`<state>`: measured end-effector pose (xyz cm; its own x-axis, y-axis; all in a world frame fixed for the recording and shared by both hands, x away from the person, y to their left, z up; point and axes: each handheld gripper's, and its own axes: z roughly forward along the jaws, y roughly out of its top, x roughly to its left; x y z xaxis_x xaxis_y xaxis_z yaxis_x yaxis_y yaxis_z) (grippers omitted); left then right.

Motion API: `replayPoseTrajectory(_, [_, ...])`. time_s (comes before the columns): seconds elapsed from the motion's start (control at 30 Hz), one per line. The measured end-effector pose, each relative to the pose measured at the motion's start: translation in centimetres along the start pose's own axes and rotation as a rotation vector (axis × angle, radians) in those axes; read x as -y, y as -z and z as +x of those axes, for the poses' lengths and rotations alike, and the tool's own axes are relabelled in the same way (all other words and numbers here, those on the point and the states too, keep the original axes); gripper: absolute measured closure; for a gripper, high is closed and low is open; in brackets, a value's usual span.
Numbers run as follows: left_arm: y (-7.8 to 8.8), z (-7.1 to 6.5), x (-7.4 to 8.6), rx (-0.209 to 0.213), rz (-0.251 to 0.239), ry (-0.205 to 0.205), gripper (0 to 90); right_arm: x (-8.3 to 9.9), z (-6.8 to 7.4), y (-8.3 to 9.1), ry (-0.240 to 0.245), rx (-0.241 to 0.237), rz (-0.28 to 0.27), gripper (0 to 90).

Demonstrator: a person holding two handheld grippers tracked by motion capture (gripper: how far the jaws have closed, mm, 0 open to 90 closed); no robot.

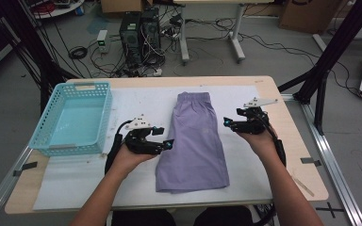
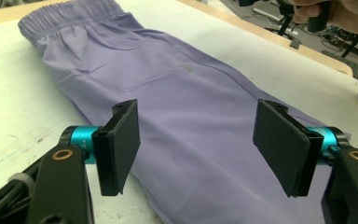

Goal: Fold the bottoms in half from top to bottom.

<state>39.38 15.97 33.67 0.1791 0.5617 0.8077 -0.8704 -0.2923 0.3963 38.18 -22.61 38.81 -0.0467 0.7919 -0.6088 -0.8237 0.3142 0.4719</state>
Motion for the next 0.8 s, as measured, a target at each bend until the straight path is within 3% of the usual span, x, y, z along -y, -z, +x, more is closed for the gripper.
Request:
replayPoseTrajectory(0.1, [0.3,-0.8,0.2,0.016,0.029,-0.035,31.7,-0.1,0.1,-0.1,-0.002,-0.007,0.004,29.9])
replayPoseTrajectory(0.23, [1.3,-1.5,0.4,0.028,0.012,-0.051,31.7,-0.1,0.2,-0.4,0.005,-0.015,0.010,29.7])
replayPoseTrajectory(0.8, [3.8,-1.3,1.6,0.007,-0.006,-0.063,31.7,-1.2,0.2,-2.2,0.006,-0.017,0.032,28.4])
